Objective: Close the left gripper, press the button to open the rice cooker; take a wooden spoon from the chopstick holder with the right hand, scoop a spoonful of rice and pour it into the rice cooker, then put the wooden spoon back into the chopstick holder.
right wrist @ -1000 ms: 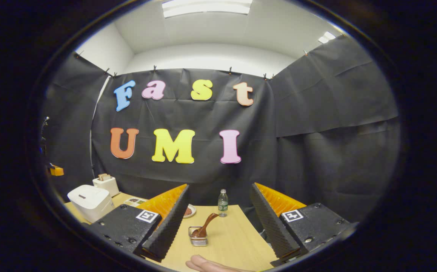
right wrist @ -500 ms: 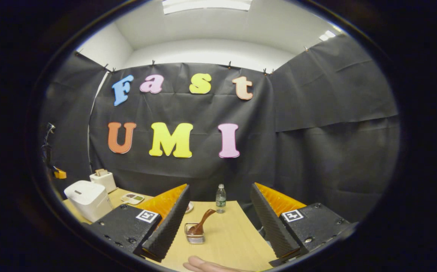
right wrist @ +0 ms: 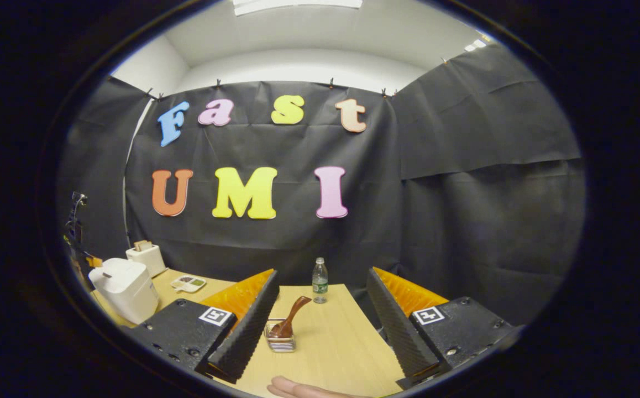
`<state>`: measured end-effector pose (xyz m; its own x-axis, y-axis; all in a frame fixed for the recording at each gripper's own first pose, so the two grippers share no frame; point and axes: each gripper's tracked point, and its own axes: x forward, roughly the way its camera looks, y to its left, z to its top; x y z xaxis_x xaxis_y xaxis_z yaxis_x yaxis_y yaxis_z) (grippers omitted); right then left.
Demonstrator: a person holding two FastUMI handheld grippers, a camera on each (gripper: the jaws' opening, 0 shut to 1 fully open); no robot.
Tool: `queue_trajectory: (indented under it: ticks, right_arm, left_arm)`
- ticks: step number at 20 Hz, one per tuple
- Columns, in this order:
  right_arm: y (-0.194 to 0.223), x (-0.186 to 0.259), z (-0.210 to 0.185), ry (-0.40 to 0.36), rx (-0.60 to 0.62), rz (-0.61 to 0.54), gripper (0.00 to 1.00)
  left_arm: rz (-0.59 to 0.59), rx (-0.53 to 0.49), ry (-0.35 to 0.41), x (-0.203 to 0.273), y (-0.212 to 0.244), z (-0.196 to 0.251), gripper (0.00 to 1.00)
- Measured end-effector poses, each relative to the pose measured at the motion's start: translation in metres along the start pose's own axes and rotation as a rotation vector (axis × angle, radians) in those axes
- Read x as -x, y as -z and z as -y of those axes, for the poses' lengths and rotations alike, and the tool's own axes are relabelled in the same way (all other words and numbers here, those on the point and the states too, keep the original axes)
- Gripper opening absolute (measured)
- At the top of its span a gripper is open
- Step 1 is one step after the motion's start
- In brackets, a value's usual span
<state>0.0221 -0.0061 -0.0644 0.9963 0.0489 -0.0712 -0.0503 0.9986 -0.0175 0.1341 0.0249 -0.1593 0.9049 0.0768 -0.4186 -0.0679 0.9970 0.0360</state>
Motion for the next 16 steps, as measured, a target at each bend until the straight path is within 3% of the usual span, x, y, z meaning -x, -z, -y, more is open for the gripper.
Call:
queue_trajectory:
  ticks: [5,11,16]
  right_arm:
    - [0.018,-0.011,0.015,0.025,-0.026,-0.046,1.0]
    - [0.01,-0.009,0.004,-0.038,-0.051,0.014,1.0]
    - [0.017,-0.008,0.0,-0.053,-0.036,0.01,1.0]
  left_arm:
    - [-0.078,-0.019,-0.031,-0.009,0.026,-0.004,0.0]
    - [-0.14,-0.011,-0.047,-0.007,0.035,-0.003,0.0]
    - [-0.09,-0.024,-0.06,-0.002,0.022,-0.004,0.0]
